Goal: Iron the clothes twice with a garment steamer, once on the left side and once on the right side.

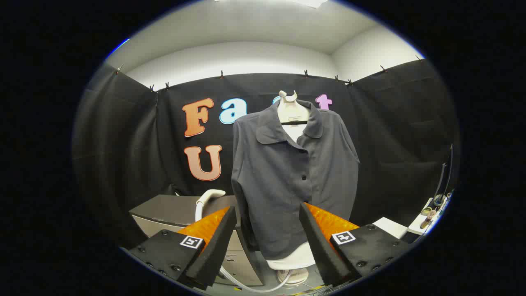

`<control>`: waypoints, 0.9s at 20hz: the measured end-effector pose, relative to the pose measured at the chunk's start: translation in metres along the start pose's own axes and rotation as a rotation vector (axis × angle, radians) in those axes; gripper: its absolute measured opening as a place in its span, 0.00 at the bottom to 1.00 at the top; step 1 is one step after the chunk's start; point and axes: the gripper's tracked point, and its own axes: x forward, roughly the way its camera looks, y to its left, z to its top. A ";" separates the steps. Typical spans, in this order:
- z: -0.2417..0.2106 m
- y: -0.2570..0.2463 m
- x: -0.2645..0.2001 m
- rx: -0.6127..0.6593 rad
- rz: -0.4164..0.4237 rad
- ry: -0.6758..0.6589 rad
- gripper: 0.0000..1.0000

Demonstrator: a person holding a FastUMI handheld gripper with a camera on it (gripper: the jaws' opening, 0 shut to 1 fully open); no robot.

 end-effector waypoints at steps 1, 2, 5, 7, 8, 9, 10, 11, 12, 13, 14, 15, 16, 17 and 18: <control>0.002 0.001 0.000 0.006 0.004 -0.005 0.98; 0.005 0.003 -0.001 0.011 0.006 -0.011 0.98; 0.011 0.006 -0.001 0.013 0.008 -0.025 0.98; 0.011 0.008 0.000 0.007 0.010 -0.027 0.98; 0.010 0.010 0.001 0.006 0.010 -0.027 0.98; 0.010 0.012 0.001 0.006 0.013 -0.025 0.98; 0.009 0.014 0.003 0.007 0.015 -0.024 0.98; 0.008 0.015 0.005 0.008 0.017 -0.023 0.98; 0.006 0.017 0.006 0.009 0.019 -0.020 0.98; 0.005 0.018 0.006 0.010 0.022 -0.018 0.98; 0.004 0.021 0.007 0.010 0.025 -0.017 0.98; 0.004 0.021 0.008 0.014 0.025 -0.016 0.98; 0.004 0.022 0.009 0.014 0.025 -0.015 0.98; 0.006 0.024 0.010 0.013 0.026 -0.019 0.98; 0.008 0.026 0.011 0.010 0.025 -0.023 0.98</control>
